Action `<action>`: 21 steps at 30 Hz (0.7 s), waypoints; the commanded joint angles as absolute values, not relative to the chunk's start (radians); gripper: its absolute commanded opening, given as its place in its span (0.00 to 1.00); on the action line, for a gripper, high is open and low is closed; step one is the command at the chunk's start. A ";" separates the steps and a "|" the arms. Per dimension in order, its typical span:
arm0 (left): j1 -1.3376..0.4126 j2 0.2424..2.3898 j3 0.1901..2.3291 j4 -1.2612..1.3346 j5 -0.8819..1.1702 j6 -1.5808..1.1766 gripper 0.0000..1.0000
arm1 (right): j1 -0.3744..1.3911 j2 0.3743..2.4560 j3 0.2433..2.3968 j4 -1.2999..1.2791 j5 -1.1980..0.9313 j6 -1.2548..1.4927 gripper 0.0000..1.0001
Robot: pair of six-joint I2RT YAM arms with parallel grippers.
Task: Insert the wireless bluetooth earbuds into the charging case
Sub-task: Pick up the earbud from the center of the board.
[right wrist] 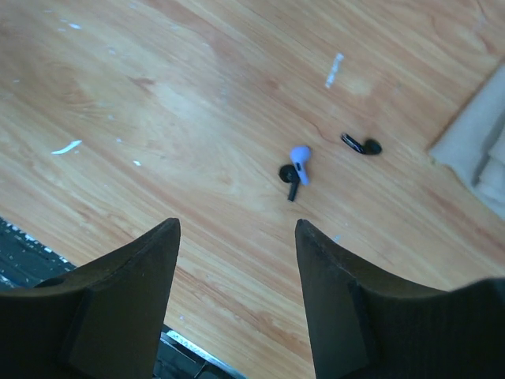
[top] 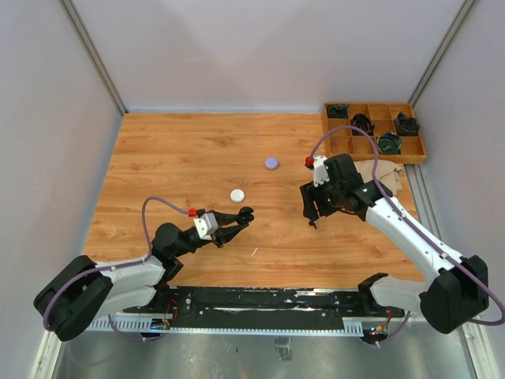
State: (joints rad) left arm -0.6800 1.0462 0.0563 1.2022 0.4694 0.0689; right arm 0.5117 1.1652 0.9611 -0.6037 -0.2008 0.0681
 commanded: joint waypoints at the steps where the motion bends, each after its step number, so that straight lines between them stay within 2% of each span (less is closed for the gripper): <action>1: -0.676 1.080 0.037 1.285 0.425 0.098 0.00 | 0.429 1.234 0.943 -0.638 -0.136 0.133 0.60; 11: -0.676 1.088 0.027 1.299 0.400 0.071 0.00 | 0.280 1.417 0.945 -0.518 -0.080 0.204 0.49; 21: -0.676 1.127 0.050 1.295 0.433 0.051 0.00 | 0.250 1.589 0.955 -0.424 -0.082 0.274 0.46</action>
State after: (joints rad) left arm -0.6800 1.1236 0.0341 1.2549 0.4217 0.0559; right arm 0.2615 1.5372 0.9543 -0.4732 -0.0925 0.2245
